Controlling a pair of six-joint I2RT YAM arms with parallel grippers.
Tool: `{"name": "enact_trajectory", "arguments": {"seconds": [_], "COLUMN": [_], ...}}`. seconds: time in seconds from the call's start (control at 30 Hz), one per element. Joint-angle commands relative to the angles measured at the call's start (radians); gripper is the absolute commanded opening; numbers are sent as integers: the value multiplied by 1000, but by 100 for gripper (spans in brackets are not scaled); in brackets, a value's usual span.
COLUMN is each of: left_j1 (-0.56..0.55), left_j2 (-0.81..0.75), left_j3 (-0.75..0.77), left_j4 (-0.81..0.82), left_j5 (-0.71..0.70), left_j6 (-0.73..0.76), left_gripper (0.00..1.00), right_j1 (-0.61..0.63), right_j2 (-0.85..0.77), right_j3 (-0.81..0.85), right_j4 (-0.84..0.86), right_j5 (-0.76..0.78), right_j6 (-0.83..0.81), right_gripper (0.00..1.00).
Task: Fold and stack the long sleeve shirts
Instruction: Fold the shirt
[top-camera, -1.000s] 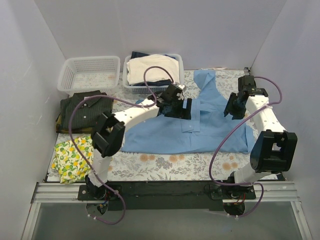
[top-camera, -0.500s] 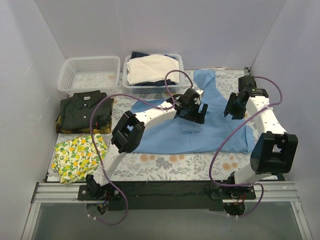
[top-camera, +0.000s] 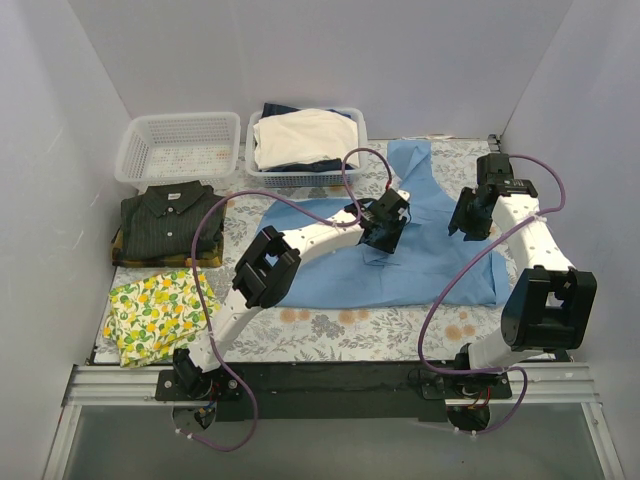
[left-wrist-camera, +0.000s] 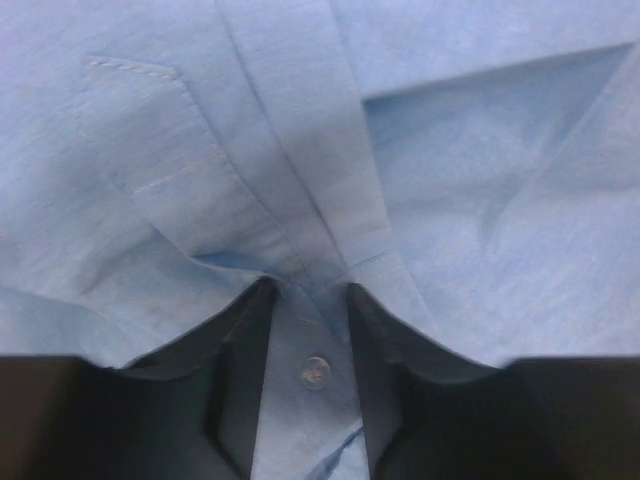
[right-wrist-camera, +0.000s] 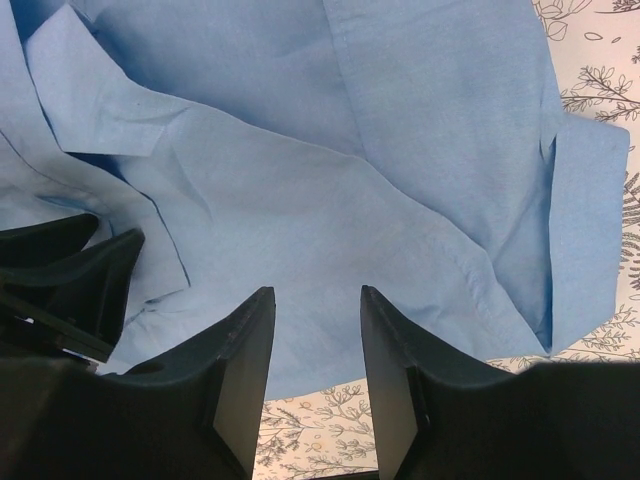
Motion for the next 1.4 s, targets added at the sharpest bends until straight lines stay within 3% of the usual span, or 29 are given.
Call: {"name": "enact_trajectory", "arguments": {"seconds": [0.0,0.07,0.1,0.13,0.33,0.83,1.13,1.37], "left_j1": [-5,-5,-6,-5,-5,-3,-3,-3], "left_j2": [-38,-57,-64,-80,-112,-374,-624,-741], "left_j3": [-7,-3,-1,0,23,52,-119,-176], "left_j4": [-78,-78,-81,-83,-115,-196,-256,-362], "left_j5": [-76,-108,-119,-129,-179,-333,-554,-539], "left_j6": [-5,-5,-4,-1,12,33,4,-94], "left_gripper": [24,15,2,0,0,0,0,0], "right_j1": [4,4,4,4,4,4,4,4], "right_j2": [-38,-35,-34,-34,-29,-6,31,55], "right_j3": [-7,-7,-10,-10,-14,-31,-25,-26], "right_j4": [4,4,4,4,7,25,34,43], "right_j5": [4,4,4,2,-1,-24,-3,-10], "right_j6": [6,7,6,7,7,17,33,40], "right_gripper": [48,47,47,47,47,46,45,43]}}
